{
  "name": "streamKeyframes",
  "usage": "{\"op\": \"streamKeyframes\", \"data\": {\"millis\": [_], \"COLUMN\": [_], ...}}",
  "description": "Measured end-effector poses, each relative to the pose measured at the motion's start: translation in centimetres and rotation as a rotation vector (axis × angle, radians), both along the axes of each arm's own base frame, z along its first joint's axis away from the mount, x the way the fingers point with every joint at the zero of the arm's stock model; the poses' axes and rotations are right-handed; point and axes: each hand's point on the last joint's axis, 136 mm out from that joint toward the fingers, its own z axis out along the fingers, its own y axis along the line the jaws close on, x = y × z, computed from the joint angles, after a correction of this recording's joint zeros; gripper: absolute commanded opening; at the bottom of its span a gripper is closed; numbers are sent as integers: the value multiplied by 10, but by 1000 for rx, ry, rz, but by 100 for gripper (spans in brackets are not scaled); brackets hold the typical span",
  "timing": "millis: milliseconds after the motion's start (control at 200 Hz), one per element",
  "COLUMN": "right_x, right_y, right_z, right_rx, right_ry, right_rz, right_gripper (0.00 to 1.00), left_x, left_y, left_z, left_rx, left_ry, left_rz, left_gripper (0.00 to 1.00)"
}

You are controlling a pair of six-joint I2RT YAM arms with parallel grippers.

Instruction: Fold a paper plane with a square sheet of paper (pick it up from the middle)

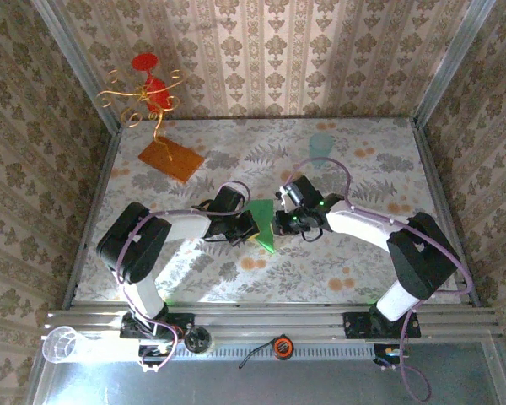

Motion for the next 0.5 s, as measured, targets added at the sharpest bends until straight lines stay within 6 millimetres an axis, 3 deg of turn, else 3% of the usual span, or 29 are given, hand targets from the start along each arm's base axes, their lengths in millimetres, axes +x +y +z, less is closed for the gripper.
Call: {"op": "streamKeyframes", "data": {"millis": [180,310,500], "right_x": [-17,-29,-33], "right_y": [16,30,38], "right_z": [-6,-20,-33], "right_rx": [28,25,17], "right_ry": [45,88,119], "right_rz": [42,74,81], "right_gripper": [4,3,1], "left_x": [0,0,0], "left_y": [0,0,-1], "left_z": [0,0,0], "left_rx": [0,-1,-4], "left_ry": [0,1,0], "left_rz": [0,-1,-2], "left_gripper": [6,6,6]}}
